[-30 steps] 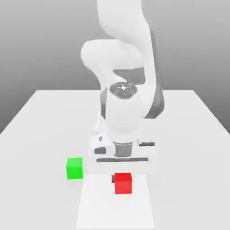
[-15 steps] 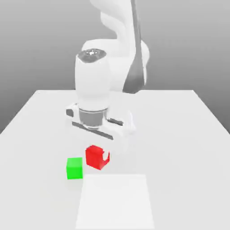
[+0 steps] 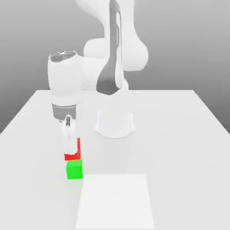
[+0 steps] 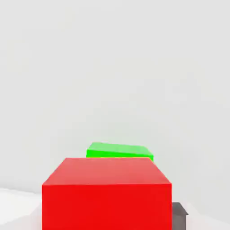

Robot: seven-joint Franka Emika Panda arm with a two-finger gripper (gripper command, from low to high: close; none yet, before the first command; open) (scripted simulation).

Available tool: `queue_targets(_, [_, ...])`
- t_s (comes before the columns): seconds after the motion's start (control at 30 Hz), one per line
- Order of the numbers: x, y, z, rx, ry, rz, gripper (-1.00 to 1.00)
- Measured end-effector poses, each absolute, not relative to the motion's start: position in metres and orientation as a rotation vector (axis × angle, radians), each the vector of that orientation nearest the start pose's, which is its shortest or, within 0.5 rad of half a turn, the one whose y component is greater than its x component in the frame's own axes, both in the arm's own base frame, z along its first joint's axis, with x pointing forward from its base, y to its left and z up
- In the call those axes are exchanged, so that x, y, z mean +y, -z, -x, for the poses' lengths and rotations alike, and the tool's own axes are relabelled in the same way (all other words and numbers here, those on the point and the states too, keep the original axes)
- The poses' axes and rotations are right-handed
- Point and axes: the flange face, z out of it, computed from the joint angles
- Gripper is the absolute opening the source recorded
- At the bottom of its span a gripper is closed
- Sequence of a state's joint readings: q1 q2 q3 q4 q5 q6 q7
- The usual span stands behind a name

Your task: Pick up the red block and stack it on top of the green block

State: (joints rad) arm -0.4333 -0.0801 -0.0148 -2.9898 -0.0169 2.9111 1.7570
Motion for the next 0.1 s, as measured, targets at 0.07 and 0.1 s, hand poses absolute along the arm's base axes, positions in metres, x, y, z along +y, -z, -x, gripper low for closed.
queue_targets(0.07, [-0.1339,-0.1811,-0.2821,2.791,0.003,1.441,1.00])
queue_targets(0.1, [-0.1334,-0.1811,-0.2823,2.790,0.003,1.444,1.00])
